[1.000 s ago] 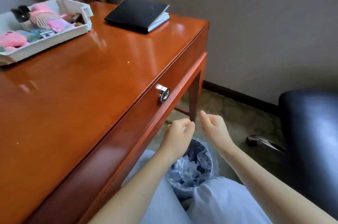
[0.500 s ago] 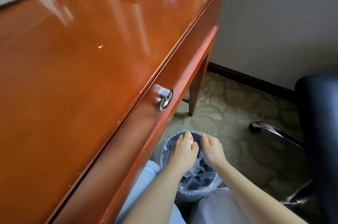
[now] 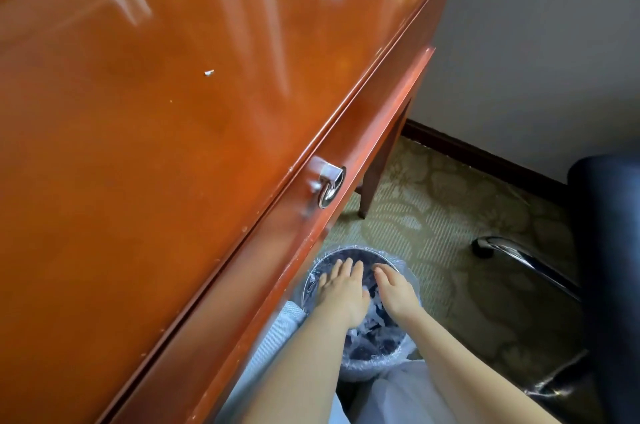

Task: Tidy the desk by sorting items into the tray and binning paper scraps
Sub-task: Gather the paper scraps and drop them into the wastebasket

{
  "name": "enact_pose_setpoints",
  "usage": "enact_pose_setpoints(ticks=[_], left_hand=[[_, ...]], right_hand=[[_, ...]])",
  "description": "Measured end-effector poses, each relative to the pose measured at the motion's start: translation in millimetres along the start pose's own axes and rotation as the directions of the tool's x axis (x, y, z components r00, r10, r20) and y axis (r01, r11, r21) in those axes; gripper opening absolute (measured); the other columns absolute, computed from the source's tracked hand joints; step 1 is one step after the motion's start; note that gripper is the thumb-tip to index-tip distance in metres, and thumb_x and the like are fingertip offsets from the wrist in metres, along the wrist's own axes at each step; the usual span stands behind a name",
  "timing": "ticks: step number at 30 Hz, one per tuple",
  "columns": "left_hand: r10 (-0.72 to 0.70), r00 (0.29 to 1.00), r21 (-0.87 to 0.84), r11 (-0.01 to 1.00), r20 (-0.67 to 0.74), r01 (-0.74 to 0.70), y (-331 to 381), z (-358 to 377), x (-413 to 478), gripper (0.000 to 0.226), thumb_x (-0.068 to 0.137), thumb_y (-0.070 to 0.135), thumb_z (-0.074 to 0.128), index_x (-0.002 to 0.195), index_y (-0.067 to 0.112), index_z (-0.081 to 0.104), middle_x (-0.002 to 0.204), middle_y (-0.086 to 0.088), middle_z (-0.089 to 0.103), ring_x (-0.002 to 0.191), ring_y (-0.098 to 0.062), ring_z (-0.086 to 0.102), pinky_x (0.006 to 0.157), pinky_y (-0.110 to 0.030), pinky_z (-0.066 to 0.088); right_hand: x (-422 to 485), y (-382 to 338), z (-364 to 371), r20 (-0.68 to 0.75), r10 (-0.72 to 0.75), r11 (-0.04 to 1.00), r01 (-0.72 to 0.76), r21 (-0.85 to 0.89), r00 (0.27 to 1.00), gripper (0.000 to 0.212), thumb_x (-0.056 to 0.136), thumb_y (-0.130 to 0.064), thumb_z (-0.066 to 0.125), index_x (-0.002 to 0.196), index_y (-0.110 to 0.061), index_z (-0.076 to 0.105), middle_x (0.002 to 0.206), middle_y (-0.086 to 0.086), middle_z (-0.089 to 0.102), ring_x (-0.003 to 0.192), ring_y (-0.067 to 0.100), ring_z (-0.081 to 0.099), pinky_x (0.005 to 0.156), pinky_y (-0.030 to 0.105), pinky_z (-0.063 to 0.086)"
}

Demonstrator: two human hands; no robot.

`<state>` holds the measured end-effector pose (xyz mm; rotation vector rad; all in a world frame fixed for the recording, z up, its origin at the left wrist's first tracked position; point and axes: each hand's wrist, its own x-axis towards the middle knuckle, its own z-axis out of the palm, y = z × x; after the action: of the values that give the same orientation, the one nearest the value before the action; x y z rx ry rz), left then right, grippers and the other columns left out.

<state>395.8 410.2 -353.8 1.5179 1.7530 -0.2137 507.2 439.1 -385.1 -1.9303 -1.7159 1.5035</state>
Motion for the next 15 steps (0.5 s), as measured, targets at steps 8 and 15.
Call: enact_pose_setpoints(ticks=[8, 15], left_hand=[[0.155, 0.973, 0.045, 0.988, -0.169, -0.15, 14, -39, -53, 0.056, 0.101, 0.03, 0.029, 0.151, 0.016, 0.009, 0.16, -0.001, -0.002, 0.147, -0.016, -0.006, 0.119, -0.04, 0.0], [0.256, 0.928, 0.156, 0.963, -0.272, -0.22, 27, -81, -134, 0.055, 0.102, 0.032, 0.027, 0.151, 0.019, 0.007, 0.16, 0.001, -0.003, 0.147, -0.012, -0.005, 0.119, -0.039, 0.003]], right_hand=[[-19, -15, -43, 0.006, -0.196, 0.896, 0.182, -0.405, 0.981, 0.042, 0.099, -0.026, 0.037, 0.14, -0.014, 0.04, 0.144, 0.004, 0.045, 0.135, 0.02, 0.039, 0.107, 0.034, 0.031], [-71, -65, -96, -0.013, -0.466, 0.743, 0.383, -0.55, 0.885, 0.036, 0.096, -0.022, 0.043, 0.132, -0.017, 0.051, 0.138, 0.001, 0.052, 0.13, 0.019, 0.044, 0.106, 0.035, 0.035]])
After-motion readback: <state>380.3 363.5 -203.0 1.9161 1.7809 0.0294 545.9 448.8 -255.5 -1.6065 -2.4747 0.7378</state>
